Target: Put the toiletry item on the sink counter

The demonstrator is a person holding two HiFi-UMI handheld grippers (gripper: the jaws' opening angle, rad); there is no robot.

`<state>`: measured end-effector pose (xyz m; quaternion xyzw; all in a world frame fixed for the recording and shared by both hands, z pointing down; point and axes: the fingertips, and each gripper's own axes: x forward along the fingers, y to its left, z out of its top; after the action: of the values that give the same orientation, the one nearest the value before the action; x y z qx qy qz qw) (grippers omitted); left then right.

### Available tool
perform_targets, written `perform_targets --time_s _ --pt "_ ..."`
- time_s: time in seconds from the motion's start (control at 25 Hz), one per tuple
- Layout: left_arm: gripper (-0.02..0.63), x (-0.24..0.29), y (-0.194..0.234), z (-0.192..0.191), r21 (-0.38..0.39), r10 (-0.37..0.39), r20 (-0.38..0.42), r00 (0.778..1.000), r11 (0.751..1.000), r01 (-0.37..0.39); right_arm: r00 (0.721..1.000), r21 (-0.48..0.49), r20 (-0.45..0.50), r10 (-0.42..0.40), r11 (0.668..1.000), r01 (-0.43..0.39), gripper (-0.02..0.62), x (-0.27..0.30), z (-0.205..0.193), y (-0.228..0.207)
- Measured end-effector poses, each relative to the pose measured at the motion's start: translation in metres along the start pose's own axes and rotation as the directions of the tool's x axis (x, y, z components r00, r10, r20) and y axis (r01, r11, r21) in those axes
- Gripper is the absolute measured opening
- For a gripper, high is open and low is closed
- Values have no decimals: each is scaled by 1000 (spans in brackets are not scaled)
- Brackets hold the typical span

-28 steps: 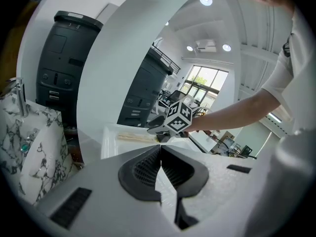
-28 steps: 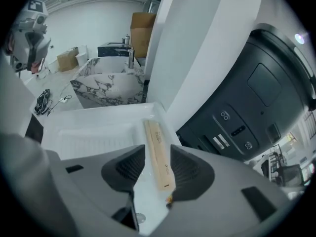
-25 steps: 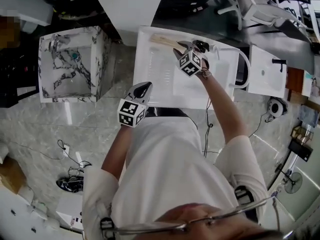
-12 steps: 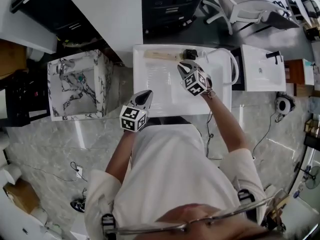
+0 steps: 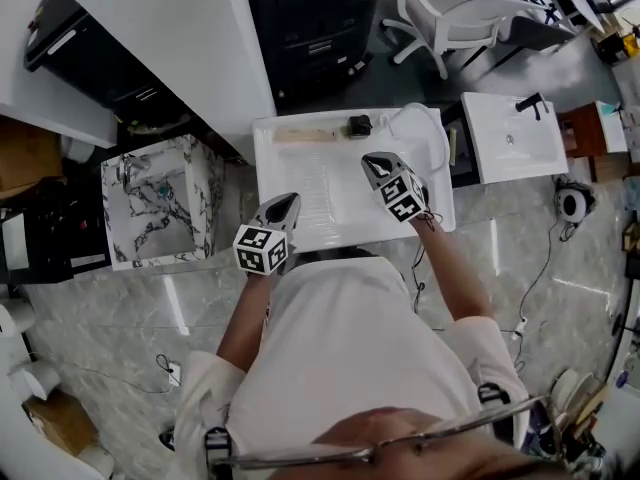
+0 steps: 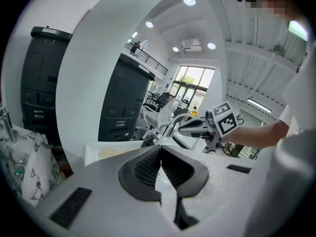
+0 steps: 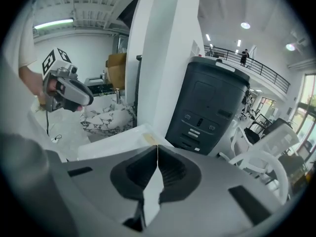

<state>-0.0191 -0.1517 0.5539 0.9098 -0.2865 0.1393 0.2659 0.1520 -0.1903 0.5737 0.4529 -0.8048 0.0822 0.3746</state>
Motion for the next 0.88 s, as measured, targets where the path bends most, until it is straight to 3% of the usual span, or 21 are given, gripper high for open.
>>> perform_targets --time_s 0.56,0.88 --pt "5 7 -35 31 23 7 58 998 1000 -9 989 188 134 -64 981 38 8 -91 -5 -30" --pt "5 13 -44 45 25 9 81 997 1000 -11 964 297 220 -149 952 80 8 -131 -7 -39"
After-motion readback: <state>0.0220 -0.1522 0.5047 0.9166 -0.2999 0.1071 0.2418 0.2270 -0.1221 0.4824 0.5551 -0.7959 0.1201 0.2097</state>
